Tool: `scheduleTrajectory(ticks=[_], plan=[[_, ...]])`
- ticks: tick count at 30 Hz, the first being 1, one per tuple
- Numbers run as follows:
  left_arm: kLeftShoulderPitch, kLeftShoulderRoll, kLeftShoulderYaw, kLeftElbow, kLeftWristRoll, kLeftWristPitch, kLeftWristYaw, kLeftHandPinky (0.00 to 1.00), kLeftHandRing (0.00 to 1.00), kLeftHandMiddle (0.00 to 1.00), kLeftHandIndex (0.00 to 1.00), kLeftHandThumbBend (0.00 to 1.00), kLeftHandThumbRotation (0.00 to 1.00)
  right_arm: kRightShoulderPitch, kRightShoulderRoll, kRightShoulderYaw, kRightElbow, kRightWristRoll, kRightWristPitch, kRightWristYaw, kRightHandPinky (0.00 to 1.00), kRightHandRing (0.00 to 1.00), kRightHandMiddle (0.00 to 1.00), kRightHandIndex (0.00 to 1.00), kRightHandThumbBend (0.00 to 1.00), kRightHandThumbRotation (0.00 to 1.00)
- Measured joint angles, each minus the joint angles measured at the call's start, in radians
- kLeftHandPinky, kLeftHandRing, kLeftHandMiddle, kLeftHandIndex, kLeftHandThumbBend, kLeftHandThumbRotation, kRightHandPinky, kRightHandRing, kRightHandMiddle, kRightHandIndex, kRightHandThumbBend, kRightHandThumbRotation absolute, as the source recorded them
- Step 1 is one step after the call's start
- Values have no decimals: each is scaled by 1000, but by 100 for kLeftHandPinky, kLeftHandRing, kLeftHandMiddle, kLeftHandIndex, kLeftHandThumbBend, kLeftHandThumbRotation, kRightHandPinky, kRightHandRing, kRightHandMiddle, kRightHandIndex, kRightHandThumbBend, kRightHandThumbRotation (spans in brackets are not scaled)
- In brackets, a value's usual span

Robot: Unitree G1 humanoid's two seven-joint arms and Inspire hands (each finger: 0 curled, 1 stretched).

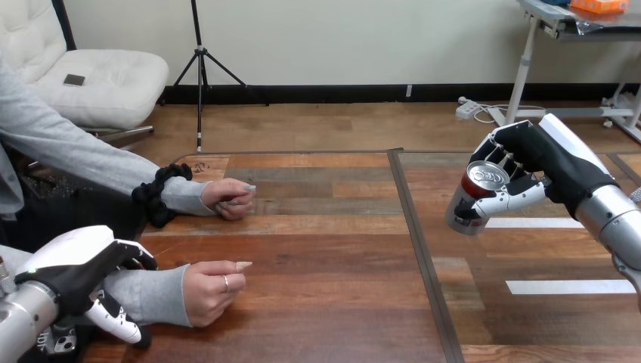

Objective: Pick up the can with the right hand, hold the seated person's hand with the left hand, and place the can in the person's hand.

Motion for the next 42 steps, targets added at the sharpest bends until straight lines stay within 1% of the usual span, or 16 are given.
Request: scheduleTrajectory(ticks=[4, 8, 11, 14, 17, 22, 24, 32, 36, 42], plan=[[-6, 1, -6, -3, 19, 14, -4, 49, 62, 69, 71, 100, 0, 0, 0, 0, 0, 0, 0, 0, 26, 31, 36, 40, 89, 0], [-19, 4, -19, -2, 40, 16, -4, 46, 58, 67, 68, 97, 0, 0, 0, 0, 0, 0, 0, 0, 27, 32, 37, 40, 89, 0], [-31, 6, -29, 2, 57, 9, -3, 45, 56, 65, 66, 96, 0, 0, 0, 0, -1, 0, 0, 0, 27, 32, 37, 40, 89, 0], [-42, 8, -37, 9, 75, -9, 8, 44, 55, 63, 64, 94, 0, 0, 0, 0, -2, 0, 0, 0, 27, 32, 37, 40, 88, 0], [-48, 11, -47, 23, 97, -36, 44, 42, 52, 60, 60, 92, 0, 0, 0, 0, -6, 0, 0, 0, 27, 32, 37, 40, 89, 0], [-51, 14, -59, 53, 128, -85, 123, 39, 47, 55, 55, 89, 0, 0, 0, 0, -14, 0, 0, 0, 26, 30, 36, 40, 89, 0], [-51, 14, -61, 66, 135, -102, 154, 36, 44, 51, 52, 88, 0, 0, 0, 0, -18, 1, 0, 0, 24, 29, 34, 40, 90, 0], [-51, 14, -69, 120, 157, -160, 263, 30, 36, 44, 49, 88, 0, 0, -1, -2, -23, 2, 0, 0, 23, 28, 34, 40, 89, 0], [-51, 13, -71, 143, 158, -181, 302, 28, 35, 43, 48, 89, 0, 0, -1, -2, -23, 2, 0, 0, 25, 29, 35, 40, 89, 0], [-51, 13, -72, 171, 155, -217, 339, 27, 33, 41, 47, 89, 0, 0, -1, -2, -24, 2, 0, 0, 26, 30, 36, 40, 89, 0]])
